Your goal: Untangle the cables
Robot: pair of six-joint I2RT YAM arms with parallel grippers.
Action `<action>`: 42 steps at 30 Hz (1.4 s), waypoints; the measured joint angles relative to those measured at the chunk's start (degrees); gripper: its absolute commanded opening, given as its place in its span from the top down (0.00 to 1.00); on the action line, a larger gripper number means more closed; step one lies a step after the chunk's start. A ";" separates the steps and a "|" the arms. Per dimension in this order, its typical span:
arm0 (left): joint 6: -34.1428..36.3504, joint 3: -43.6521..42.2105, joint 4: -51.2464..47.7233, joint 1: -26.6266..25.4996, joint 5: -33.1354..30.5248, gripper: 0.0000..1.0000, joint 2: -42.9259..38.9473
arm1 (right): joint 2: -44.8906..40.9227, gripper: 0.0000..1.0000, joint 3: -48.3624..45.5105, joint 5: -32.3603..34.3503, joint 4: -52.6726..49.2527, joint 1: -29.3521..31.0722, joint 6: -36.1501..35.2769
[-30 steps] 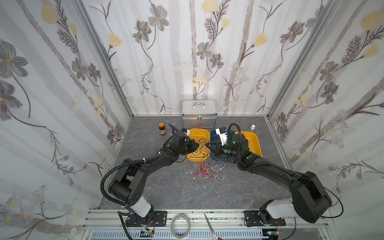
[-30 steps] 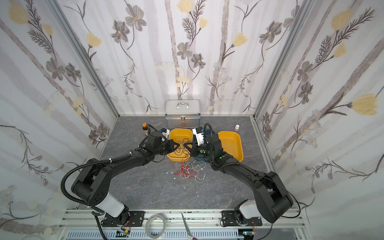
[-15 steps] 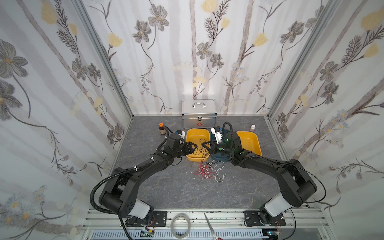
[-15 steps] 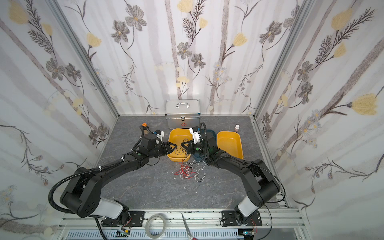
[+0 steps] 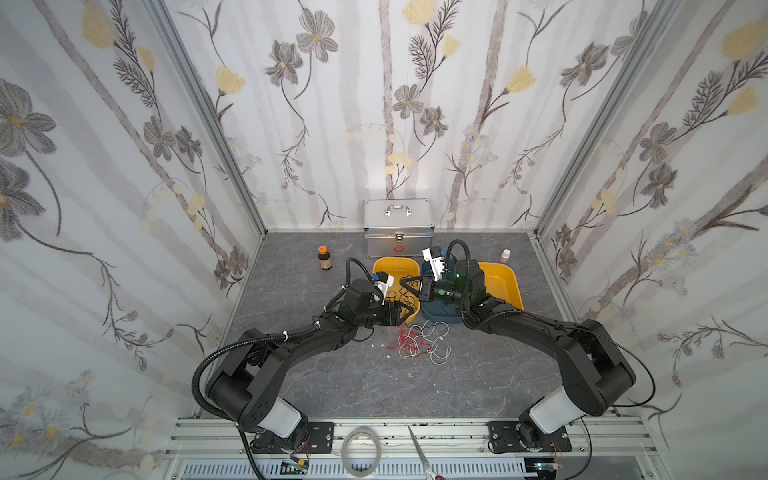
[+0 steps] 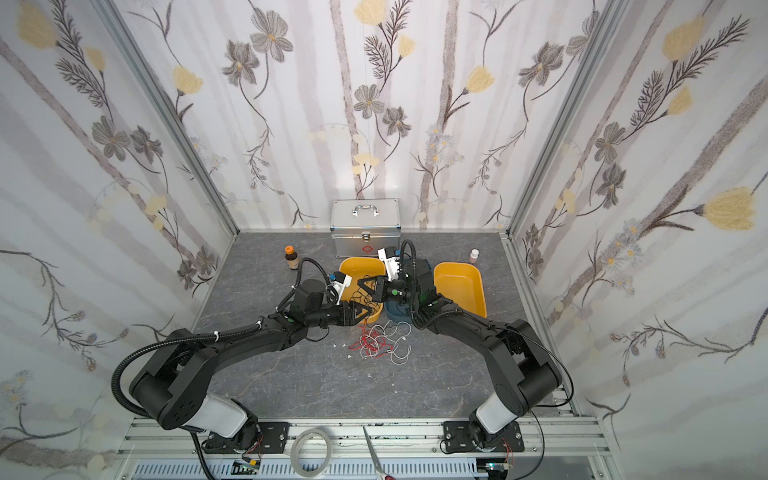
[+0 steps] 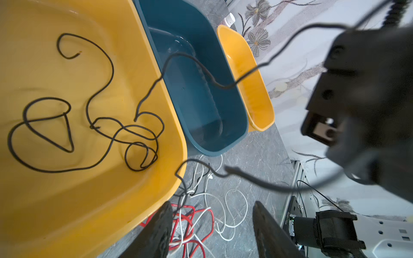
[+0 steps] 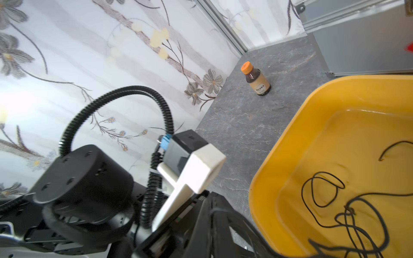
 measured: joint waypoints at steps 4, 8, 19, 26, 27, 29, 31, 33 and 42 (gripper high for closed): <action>0.92 1.05 0.42 -0.04 -0.59 0.40 2.05 | -1.66 0.99 -0.74 -1.29 0.61 0.00 1.51; 1.01 1.51 1.44 -0.09 -1.11 0.43 3.58 | -2.54 1.00 -1.49 -2.54 2.47 0.00 2.97; -4.15 2.51 9.97 -0.68 2.03 0.88 9.73 | -2.51 0.99 -1.60 -4.28 5.70 0.00 5.46; -5.46 2.60 11.21 -0.63 2.43 1.00 8.85 | -3.15 0.81 -2.12 -3.34 4.09 0.02 4.52; -5.60 2.73 11.15 -0.63 2.43 1.00 8.57 | -3.39 0.76 -2.12 -2.54 3.43 0.02 4.20; -5.64 3.15 11.04 -0.63 2.43 1.00 7.80 | -4.39 0.68 -2.23 -0.74 1.22 0.07 2.62; -5.64 3.43 10.64 -0.63 2.40 1.00 7.02 | -5.60 0.62 -2.34 1.38 -1.14 0.00 1.38; -5.64 3.52 10.23 -0.61 2.19 1.00 6.32 | -7.17 0.57 -2.62 3.21 -3.63 -0.02 -0.20; -6.75 5.01 8.57 -0.52 1.55 1.00 3.78 | -17.55 0.47 -8.63 11.21 -12.81 -0.92 -5.46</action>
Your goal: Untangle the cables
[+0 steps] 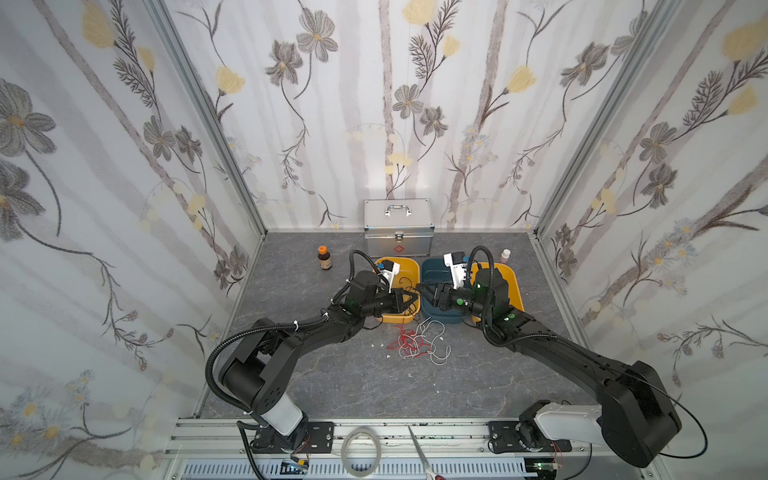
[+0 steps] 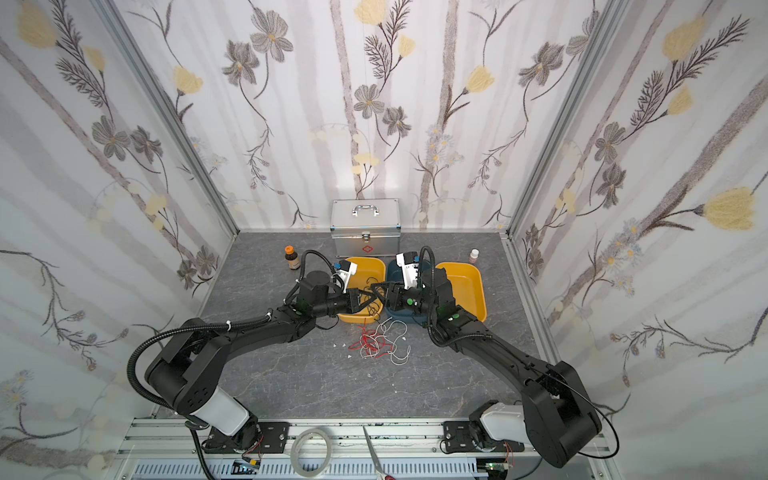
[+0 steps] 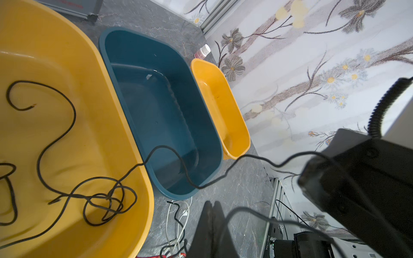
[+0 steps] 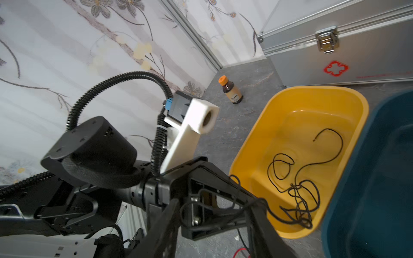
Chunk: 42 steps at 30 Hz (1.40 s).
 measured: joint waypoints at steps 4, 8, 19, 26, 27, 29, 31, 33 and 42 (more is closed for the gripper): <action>-0.04 0.55 -1.31 0.04 0.00 1.00 -1.75 | -2.45 0.42 -3.85 1.84 -3.96 -0.33 -1.51; -0.02 1.09 -2.45 0.31 -0.02 1.00 -3.32 | -4.35 0.38 -6.86 3.15 -5.66 -0.59 -2.14; -0.24 1.99 -5.33 2.12 -0.68 1.00 -6.36 | -5.57 0.37 -11.02 3.58 -5.70 -0.55 -2.21; -2.16 2.91 -6.80 4.15 -3.19 1.00 -7.98 | -2.51 0.40 -12.39 3.65 -4.92 1.18 -3.93; -2.47 3.04 -6.82 4.28 -3.28 1.00 -8.11 | -1.62 0.40 -12.57 3.65 -4.66 1.42 -4.28; -3.02 3.52 -7.02 4.48 -3.61 1.00 -8.22 | 0.79 0.40 -12.68 3.69 -3.78 1.95 -4.74; -3.28 3.80 -6.99 4.50 -3.56 1.00 -8.26 | 3.21 0.39 -12.28 4.04 -2.47 2.27 -5.05; -3.48 3.89 -7.08 4.50 -3.56 1.00 -8.37 | 5.70 0.38 -11.32 4.09 -1.55 2.60 -5.29; -4.55 3.89 -7.82 4.50 -3.56 1.00 -9.11 | 16.35 0.47 -5.53 5.16 3.08 6.86 -8.24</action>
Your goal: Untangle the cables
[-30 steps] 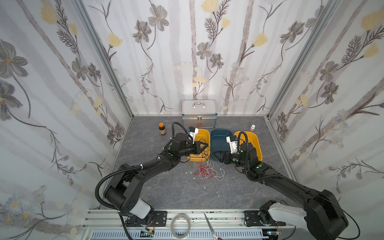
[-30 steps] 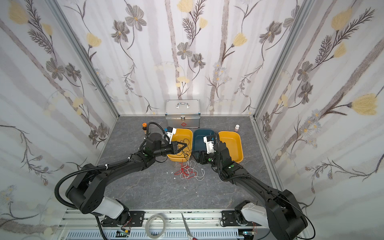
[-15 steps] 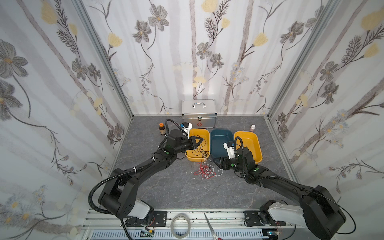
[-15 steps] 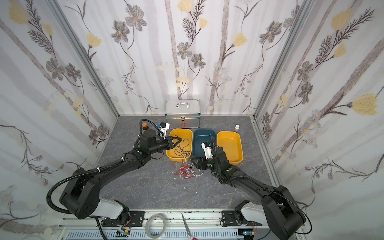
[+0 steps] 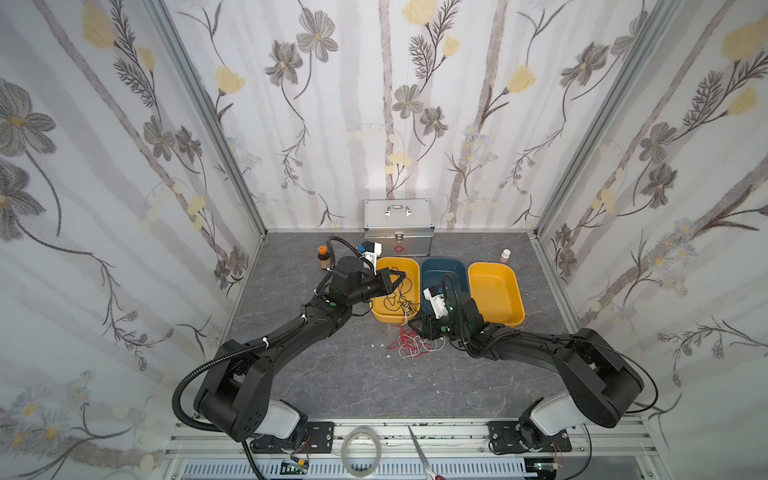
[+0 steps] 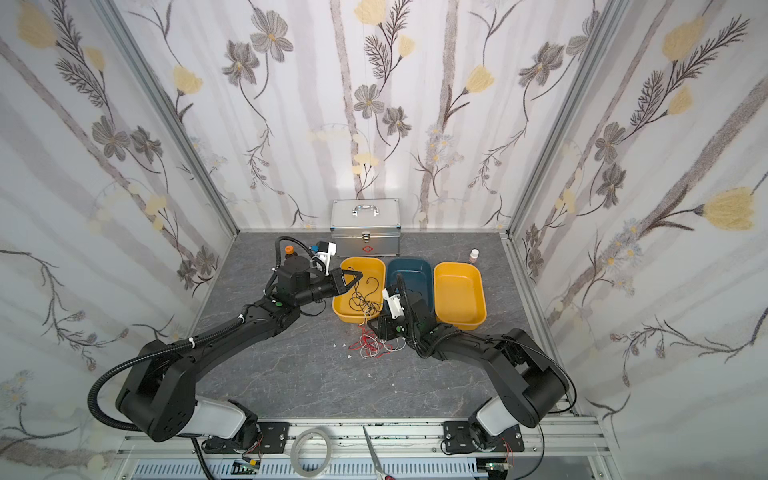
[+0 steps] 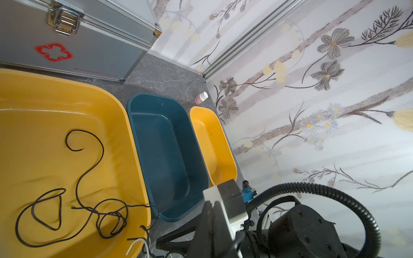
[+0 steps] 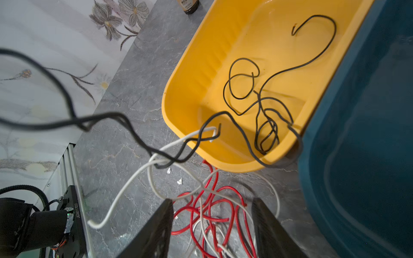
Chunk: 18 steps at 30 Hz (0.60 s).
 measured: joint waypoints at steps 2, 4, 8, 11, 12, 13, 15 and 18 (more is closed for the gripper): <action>-0.15 0.00 -0.37 0.00 -0.02 1.00 -0.13 | 2.01 0.50 1.29 0.61 -0.04 0.81 -0.59; -0.17 0.00 -0.46 0.00 -0.02 1.00 -0.20 | 3.21 0.51 1.70 1.46 -0.04 1.25 -0.98; -0.20 0.00 -0.59 0.00 -0.02 1.00 -0.33 | 5.49 0.52 1.88 3.58 -0.22 1.40 -1.62; -0.20 0.00 -0.63 0.00 -0.04 1.00 -0.57 | 7.23 0.56 1.99 3.87 -0.39 1.79 -2.03; -0.20 0.00 -0.63 0.02 -0.04 1.00 -0.63 | 7.74 0.58 1.99 3.91 -0.37 1.88 -2.03; -0.20 0.00 -0.63 0.02 -0.04 1.00 -0.72 | 8.33 0.62 1.99 4.37 -0.37 1.99 -2.03; -0.20 0.00 -0.66 0.09 -0.07 1.00 -0.92 | 9.18 0.70 1.99 4.83 -0.63 1.95 -2.03; -0.20 0.00 -0.70 0.24 -0.09 1.00 -1.20 | 9.44 0.81 1.62 4.96 -0.68 1.88 -2.01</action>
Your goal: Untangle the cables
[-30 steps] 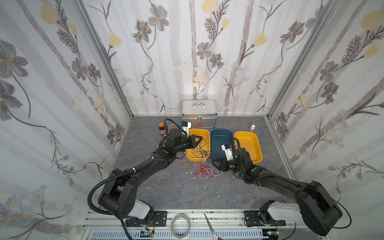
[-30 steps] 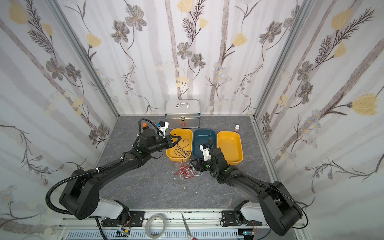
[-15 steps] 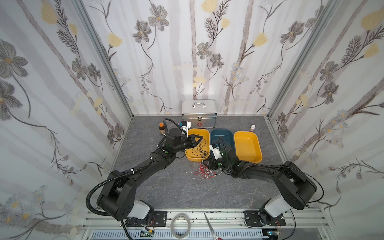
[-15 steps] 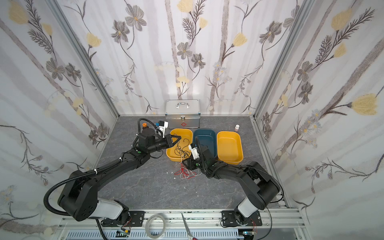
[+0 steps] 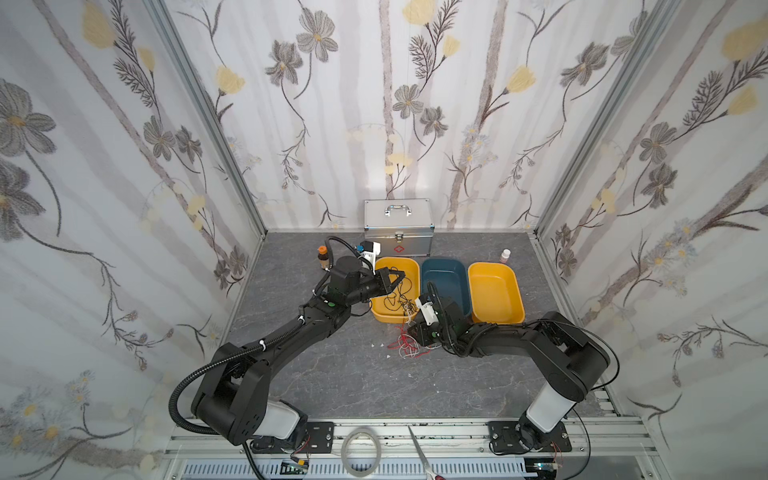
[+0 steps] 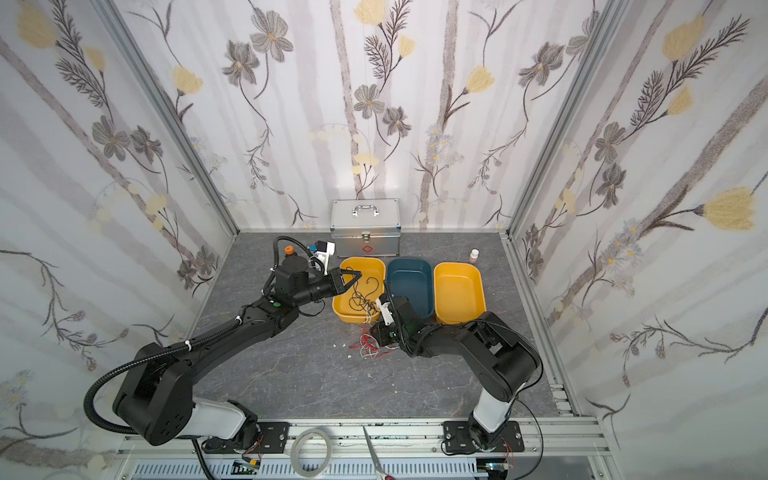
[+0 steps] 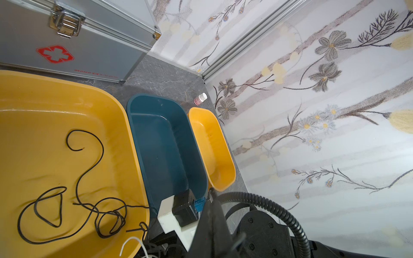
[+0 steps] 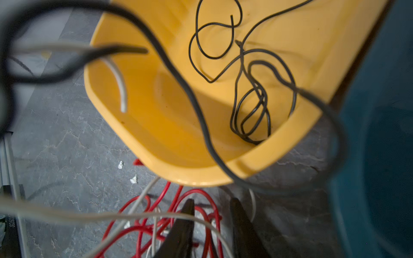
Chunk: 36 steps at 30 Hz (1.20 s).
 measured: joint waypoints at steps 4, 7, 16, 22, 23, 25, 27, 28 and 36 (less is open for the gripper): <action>0.02 0.00 -0.04 0.37 -0.42 1.00 -0.81 | -1.60 0.95 -1.92 1.01 -0.13 0.02 0.04; 0.04 0.00 -0.09 0.81 -0.85 1.00 -1.33 | -3.67 1.00 -3.37 1.46 -0.13 0.00 0.13; 0.09 -0.02 -1.36 2.56 -1.88 1.00 -2.95 | -11.39 1.00 -10.54 2.78 -1.73 0.00 1.25; 0.11 -0.02 -2.80 3.98 -3.98 1.00 -3.78 | -16.00 1.00 -13.38 3.19 -3.43 0.00 2.49; 0.09 -0.02 -3.02 4.28 -4.07 1.00 -3.85 | -16.85 1.00 -13.77 3.26 -3.78 0.00 2.54; 0.09 0.00 -3.43 4.87 -4.72 1.00 -3.91 | -17.40 1.00 -14.25 3.80 -4.04 0.00 2.56; 0.07 0.35 -3.98 5.55 -5.55 1.00 -3.91 | -17.62 1.00 -14.75 4.37 -4.66 0.00 2.56; 0.07 0.68 -4.26 5.86 -5.66 1.00 -3.91 | -17.64 1.00 -14.93 4.42 -4.81 0.00 2.58; 0.07 3.65 -4.66 9.29 -6.95 1.00 -1.60 | -18.05 1.00 -16.90 4.42 -3.96 -0.04 3.63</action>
